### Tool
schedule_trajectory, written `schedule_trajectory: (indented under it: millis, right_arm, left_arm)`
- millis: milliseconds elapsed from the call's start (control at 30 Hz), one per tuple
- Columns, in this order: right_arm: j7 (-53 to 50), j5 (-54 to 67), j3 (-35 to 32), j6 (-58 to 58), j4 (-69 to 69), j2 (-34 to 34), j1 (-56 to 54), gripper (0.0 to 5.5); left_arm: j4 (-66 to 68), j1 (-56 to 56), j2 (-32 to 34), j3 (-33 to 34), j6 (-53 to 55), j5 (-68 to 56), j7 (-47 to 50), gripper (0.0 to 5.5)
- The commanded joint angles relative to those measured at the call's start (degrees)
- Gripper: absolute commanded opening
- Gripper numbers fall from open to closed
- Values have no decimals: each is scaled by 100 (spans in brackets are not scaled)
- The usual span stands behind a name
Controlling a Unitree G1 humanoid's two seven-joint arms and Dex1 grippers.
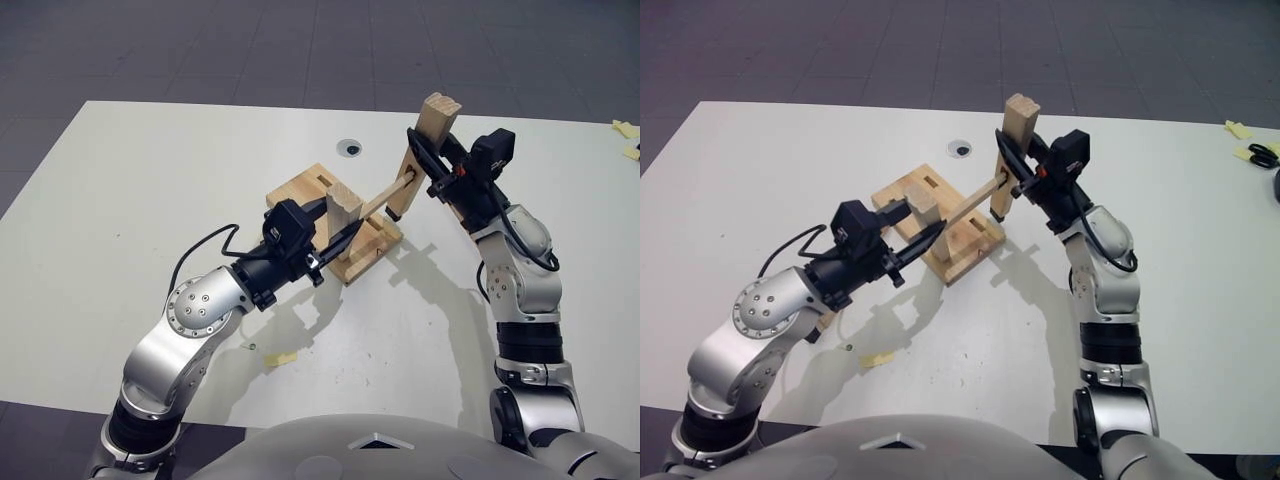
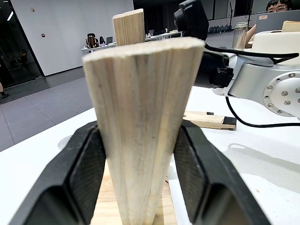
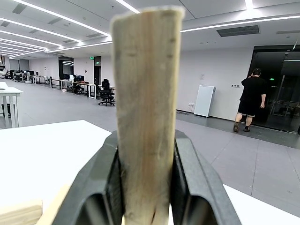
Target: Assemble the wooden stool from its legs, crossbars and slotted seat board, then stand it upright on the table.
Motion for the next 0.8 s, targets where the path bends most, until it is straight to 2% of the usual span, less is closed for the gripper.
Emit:
schedule_trajectory:
  millis: [33, 800]
  right_arm:
    - [34, 15, -39, 84, -158, -108, 117, 103]
    - [-173, 230, 149, 633, -981, 44, 167, 103]
  left_arm:
    - [214, 267, 25, -237, 261, 56, -13, 204]
    - [313, 414, 13, -401, 116, 344, 63, 204]
